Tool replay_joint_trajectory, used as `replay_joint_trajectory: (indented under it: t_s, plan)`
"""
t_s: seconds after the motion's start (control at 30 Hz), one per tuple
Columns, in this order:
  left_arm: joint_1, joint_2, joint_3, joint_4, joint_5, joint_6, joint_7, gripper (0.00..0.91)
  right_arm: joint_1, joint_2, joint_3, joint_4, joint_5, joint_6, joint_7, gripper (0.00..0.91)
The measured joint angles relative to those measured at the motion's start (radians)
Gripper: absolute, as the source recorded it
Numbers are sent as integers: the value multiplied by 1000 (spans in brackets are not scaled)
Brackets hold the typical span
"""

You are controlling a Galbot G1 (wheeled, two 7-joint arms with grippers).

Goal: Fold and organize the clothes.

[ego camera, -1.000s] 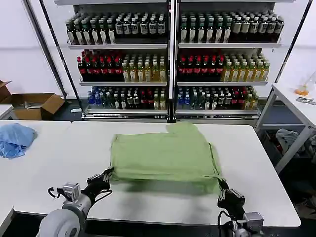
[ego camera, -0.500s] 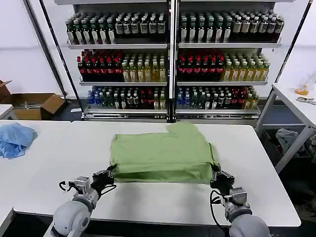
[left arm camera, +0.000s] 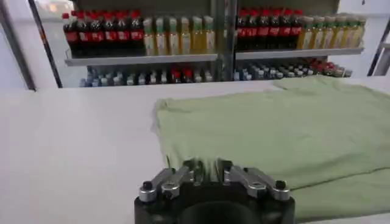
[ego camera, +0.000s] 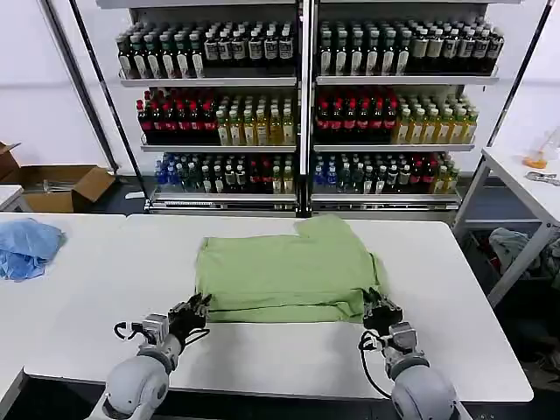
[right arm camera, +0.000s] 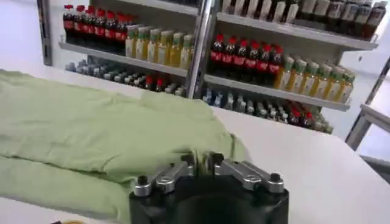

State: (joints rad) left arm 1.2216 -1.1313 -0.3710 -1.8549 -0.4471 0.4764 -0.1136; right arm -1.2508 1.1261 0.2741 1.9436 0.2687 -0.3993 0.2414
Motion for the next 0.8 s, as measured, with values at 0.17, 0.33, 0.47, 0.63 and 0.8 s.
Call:
replay_joint_trajectory:
  t_s: [0.17,0.33,0.47,0.63,0.8]
  plan:
    - [20,-2,-9,-14,5,-3,-8,907,-50,17,24,35,-5,14,7,907]
    - [28,-13,-5,-10,13,-3,-15,907,-87,28,56,44,-4,15,16,907]
    - [24,-23,3,1,23,1,-21,907,-98,36,80,39,2,5,26,907]
    - [16,-28,14,22,33,5,-30,574,-98,51,87,10,21,-12,40,907]
    - [11,-26,18,38,36,1,-32,60,-82,63,75,-27,42,-24,48,0]
